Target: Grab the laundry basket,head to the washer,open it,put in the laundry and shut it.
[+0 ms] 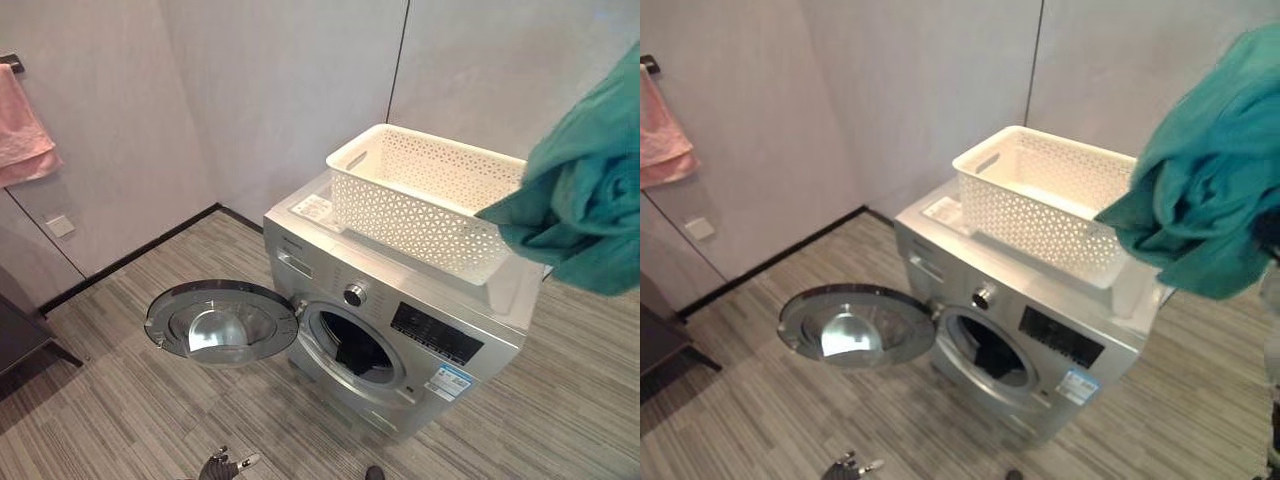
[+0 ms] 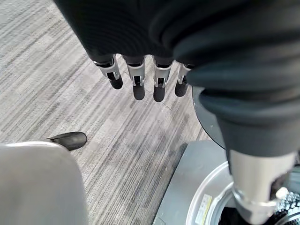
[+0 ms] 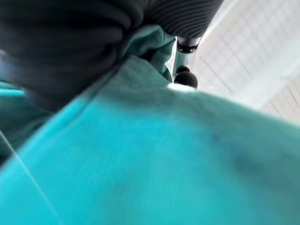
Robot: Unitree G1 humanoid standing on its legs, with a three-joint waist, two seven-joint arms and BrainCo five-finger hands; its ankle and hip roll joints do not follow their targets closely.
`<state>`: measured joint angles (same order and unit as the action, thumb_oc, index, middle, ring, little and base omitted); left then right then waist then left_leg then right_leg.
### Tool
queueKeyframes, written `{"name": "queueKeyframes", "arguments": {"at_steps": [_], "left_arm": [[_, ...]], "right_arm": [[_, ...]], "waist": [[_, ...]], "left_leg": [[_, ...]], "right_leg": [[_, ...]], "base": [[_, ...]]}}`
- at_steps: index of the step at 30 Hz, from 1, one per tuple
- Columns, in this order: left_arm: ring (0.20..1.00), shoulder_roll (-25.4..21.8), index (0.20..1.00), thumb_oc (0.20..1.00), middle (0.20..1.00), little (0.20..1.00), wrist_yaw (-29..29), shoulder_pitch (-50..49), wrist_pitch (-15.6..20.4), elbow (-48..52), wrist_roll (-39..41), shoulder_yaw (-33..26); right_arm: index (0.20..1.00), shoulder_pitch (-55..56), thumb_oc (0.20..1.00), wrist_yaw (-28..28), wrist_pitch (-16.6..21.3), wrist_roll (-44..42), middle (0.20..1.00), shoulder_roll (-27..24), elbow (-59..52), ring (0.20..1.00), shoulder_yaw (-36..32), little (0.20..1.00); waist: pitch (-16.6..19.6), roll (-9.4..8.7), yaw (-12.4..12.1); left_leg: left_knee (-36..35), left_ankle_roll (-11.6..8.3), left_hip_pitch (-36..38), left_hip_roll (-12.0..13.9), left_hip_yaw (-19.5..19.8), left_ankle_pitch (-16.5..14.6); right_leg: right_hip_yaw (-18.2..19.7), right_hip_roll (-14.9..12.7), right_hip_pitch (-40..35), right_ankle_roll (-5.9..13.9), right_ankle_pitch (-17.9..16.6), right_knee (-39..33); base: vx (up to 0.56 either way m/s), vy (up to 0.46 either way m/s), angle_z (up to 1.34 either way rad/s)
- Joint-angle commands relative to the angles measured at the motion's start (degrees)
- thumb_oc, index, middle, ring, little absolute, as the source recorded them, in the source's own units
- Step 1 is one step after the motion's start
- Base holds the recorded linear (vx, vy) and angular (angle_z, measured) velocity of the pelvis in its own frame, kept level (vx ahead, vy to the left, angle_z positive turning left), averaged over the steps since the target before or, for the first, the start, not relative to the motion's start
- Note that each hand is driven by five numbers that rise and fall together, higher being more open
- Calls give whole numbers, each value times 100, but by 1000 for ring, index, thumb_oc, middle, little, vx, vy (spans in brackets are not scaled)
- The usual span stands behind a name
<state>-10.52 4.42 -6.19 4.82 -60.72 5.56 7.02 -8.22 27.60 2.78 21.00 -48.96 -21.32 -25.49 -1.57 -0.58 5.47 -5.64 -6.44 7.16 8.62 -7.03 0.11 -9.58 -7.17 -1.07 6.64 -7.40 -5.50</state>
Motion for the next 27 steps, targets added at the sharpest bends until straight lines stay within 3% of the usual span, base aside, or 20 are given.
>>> {"name": "queueKeyframes", "arguments": {"at_steps": [1, 5, 7, 9, 14, 15, 17, 18, 19, 21, 22, 27], "left_arm": [[1000, -306, 1000, 1000, 1000, 1000, 67, 437, 184, -80, -196, 107], [1000, -366, 1000, 1000, 1000, 1000, 44, 549, 206, 79, -222, 190], [1000, -406, 1000, 1000, 1000, 1000, 20, 631, 255, 165, -314, 309], [1000, -463, 1000, 1000, 1000, 1000, 2, 679, 250, 301, -312, 293], [1000, -720, 1000, 1000, 1000, 1000, 2, 716, 273, 704, -248, 199], [1000, -789, 1000, 1000, 1000, 1000, 20, 685, 294, 905, -292, 180], [1000, -799, 1000, 1000, 1000, 1000, 18, 667, 290, 917, -292, 176], [1000, -867, 1000, 1000, 1000, 1000, 16, 650, 339, 1233, -351, 196], [1000, -874, 1000, 1000, 1000, 1000, 16, 634, 335, 1244, -352, 192], [1000, -945, 1000, 1000, 1000, 1000, 16, 649, 405, 1606, -460, 249], [1000, -1015, 1000, 1000, 1000, 1000, 31, 646, 484, 2051, -519, 324], [1000, -1289, 1000, 1000, 1000, 1000, -105, 702, 611, 3370, -719, 680]], "right_arm": [[200, -253, 200, -22, 158, -270, 200, 89, -130, 200, -500, 200], [200, -249, 200, -102, 128, -201, 200, 116, -299, 200, -539, 200], [200, -286, 200, -242, 119, -202, 200, 215, -361, 200, -380, 200], [200, -240, 200, -354, 157, -270, 200, 360, -432, 200, -248, 200], [200, 315, 200, -1113, 476, -858, 200, 1231, -636, 200, 520, 200], [200, 456, 200, -1485, 599, -1022, 200, 1495, -729, 200, 958, 200], [200, 464, 200, -1491, 598, -1022, 200, 1507, -735, 200, 964, 200], [200, 618, 200, -1842, 702, -1225, 200, 1682, -826, 200, 1451, 200], [200, 622, 200, -1845, 704, -1226, 200, 1688, -826, 200, 1458, 200], [200, 729, 200, -2203, 804, -1413, 200, 1821, -962, 200, 1937, 200], [200, 617, 200, -2443, 828, -1558, 200, 1847, -1003, 200, 2456, 200], [200, 342, 200, -2693, 701, -1894, 200, 1927, -781, 200, 3369, 200]], "waist": [[-19, -431, -37], [-177, -488, 107], [-358, -520, 235], [-461, -503, 220], [-613, -276, 157], [-539, -253, 96], [-529, -268, 101], [-406, -303, -20], [-401, -311, -20], [-276, -394, -167], [-204, -438, -311], [-179, -436, -507]], "left_leg": [[419, 256, 177, -61, -211, -717], [714, 464, 44, -325, -287, -985], [828, 608, -2, -562, -464, -1080], [932, 679, -80, -582, -576, -1104], [913, 876, -348, -569, -926, -863], [837, 913, -415, -605, -1014, -784], [830, 911, -410, -612, -1016, -782], [717, 914, -449, -670, -1137, -694], [708, 912, -439, -672, -1142, -691], [658, 895, -503, -735, -1258, -635], [665, 867, -544, -745, -1385, -617], [601, 784, -649, -686, -1400, -481]], "right_leg": [[203, -534, 4, 392, 569, 394], [460, -783, 333, 558, 236, 631], [705, -981, 685, 714, -426, 730], [745, -946, 835, 695, -328, 817], [63, -605, 852, 279, 687, 2066], [-63, -453, 722, 166, 1078, 2309], [-60, -461, 729, 164, 1096, 2329], [-127, -348, 477, 112, 1304, 2285], [-123, -348, 471, 112, 1305, 2280], [-172, -312, 143, 108, 1377, 1979], [-173, -343, -79, 136, 1342, 1460], [-126, -300, -325, 153, 1285, 795]], "base": [[-28, 92, -10], [-137, 215, -21], [-234, 297, -44], [-204, 165, -54], [-215, 159, -65], [-130, 83, -34], [-63, 27, -5], [-50, 10, -13], [-74, -5, -18], [-66, -64, -27], [-103, -103, -42], [-61, -76, -32]]}}
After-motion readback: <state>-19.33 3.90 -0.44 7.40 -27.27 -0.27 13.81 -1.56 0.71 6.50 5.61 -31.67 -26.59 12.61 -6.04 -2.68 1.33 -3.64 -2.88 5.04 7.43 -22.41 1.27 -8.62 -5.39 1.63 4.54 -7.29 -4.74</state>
